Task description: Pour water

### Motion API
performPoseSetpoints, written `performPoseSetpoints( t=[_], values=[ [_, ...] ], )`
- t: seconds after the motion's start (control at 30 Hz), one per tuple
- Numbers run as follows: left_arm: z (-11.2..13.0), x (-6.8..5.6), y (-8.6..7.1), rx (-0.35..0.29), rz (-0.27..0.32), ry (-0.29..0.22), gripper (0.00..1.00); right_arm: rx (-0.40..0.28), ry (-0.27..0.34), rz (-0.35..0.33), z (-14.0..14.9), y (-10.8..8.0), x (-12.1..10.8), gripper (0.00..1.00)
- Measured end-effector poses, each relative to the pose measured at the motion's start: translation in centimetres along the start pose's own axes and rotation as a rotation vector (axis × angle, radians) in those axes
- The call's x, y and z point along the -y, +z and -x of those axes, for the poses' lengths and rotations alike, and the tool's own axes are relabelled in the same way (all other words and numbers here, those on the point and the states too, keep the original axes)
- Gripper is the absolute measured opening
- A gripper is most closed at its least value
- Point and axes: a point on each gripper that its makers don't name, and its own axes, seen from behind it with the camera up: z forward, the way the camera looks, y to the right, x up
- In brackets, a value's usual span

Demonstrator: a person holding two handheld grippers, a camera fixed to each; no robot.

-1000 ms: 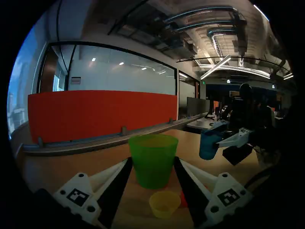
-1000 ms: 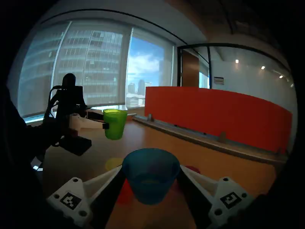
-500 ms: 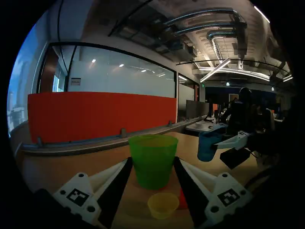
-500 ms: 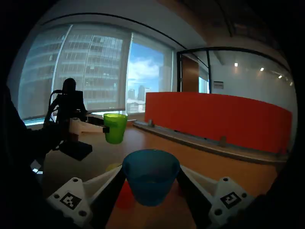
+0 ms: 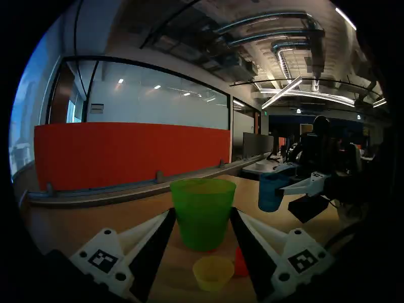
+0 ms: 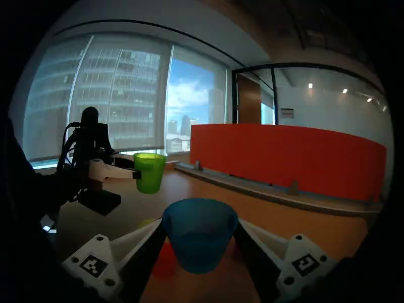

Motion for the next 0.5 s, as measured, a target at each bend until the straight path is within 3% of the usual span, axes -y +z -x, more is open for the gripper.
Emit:
performPoseSetpoints(
  t=[0.5],
  values=[
    [1.4, 0.6, -0.3, 0.044, -0.003, 0.010, 0.79, 0.013, 0.000, 0.003, 0.5, 0.1, -0.2, 0.90]
  ],
)
